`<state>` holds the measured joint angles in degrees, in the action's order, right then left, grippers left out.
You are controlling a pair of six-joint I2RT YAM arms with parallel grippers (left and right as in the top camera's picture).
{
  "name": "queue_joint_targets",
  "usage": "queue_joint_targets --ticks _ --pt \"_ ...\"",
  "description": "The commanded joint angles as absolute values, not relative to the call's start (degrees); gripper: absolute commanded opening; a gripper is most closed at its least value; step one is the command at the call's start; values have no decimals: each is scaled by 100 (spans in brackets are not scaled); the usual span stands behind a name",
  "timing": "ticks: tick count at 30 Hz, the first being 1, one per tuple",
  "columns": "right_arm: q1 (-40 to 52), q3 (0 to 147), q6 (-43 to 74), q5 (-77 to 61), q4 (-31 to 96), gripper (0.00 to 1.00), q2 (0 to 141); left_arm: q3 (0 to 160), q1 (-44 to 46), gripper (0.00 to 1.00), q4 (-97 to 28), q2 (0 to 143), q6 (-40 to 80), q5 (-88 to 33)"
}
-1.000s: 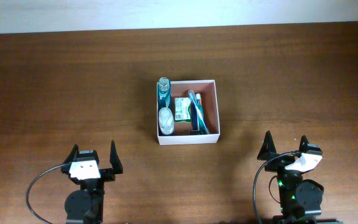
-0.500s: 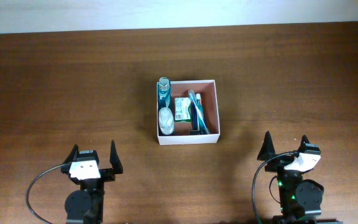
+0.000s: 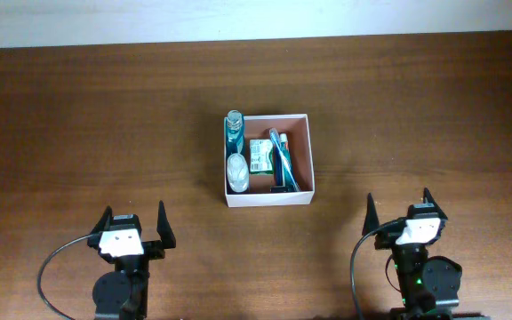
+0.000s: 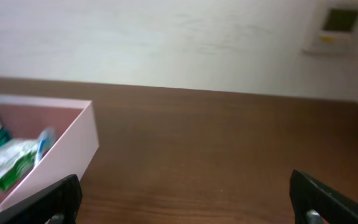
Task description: Pack container
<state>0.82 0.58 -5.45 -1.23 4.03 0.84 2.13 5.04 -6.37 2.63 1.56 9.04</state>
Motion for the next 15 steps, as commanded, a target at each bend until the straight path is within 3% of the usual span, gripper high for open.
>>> queue_joint_targets --ticks 1,15 --pt "34 32 -1406 -869 366 99 23 154 471 100 -602 279 172 943" --pt "-95 32 -1608 -989 362 98 23 154 471 100 -602 279 172 943"
